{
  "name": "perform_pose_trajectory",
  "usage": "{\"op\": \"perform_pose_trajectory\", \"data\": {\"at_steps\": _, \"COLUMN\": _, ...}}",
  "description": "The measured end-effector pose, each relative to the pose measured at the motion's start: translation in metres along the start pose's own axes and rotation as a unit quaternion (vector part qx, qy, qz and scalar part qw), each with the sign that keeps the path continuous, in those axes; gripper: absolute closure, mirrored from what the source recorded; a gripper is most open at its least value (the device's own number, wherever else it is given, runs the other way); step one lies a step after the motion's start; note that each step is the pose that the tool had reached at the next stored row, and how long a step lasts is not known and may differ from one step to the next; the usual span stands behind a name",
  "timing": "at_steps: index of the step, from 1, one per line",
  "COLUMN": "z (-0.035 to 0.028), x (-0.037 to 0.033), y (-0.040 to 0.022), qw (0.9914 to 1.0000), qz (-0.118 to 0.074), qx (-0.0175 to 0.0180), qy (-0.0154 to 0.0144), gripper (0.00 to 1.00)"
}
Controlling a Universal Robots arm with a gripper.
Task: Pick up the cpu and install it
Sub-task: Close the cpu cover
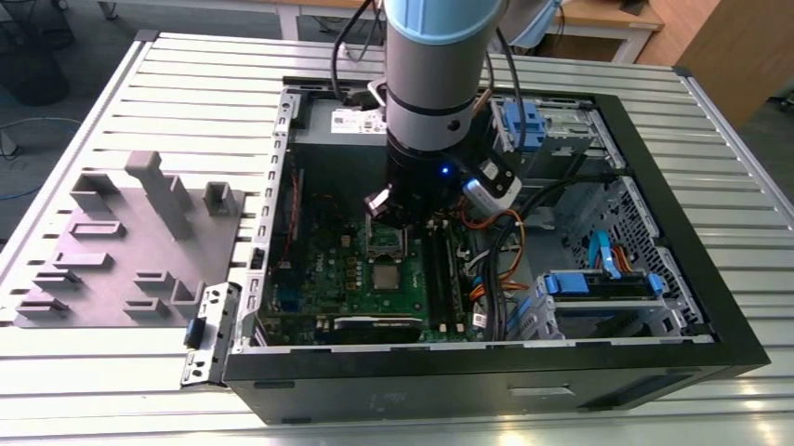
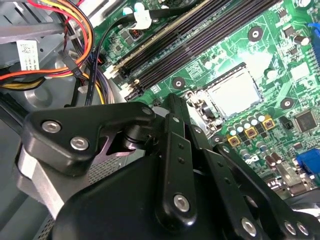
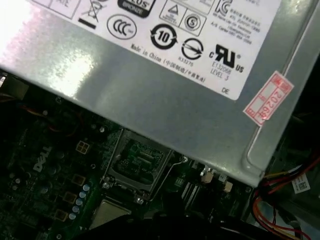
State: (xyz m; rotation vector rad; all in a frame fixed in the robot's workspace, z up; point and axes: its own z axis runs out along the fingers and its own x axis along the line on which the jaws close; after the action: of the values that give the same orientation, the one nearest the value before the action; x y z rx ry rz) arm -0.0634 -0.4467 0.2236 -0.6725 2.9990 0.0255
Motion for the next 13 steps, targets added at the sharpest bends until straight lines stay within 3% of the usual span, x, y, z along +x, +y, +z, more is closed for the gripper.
{"op": "perform_pose_trajectory", "data": {"at_steps": 6, "z": 0.0024, "x": 0.0000, "y": 0.0000, "qw": 1.00000, "qz": -0.002, "qx": -0.0006, "qy": 0.0009, "gripper": 0.89}}
{"op": "perform_pose_trajectory", "data": {"at_steps": 8, "z": 0.0044, "x": 0.0001, "y": -0.0001, "qw": 0.99998, "qz": -0.002, "qx": -0.0028, "qy": 0.0059, "gripper": 0.89}}
{"op": "perform_pose_trajectory", "data": {"at_steps": 11, "z": 0.0063, "x": -0.0011, "y": -0.0007, "qw": 0.99983, "qz": -0.001, "qx": -0.0077, "qy": 0.0165, "gripper": 0.89}}
{"op": "perform_pose_trajectory", "data": {"at_steps": 13, "z": 0.0074, "x": -0.0029, "y": -0.0016, "qw": 0.99972, "qz": -0.001, "qx": -0.0100, "qy": 0.0213, "gripper": 0.89}}
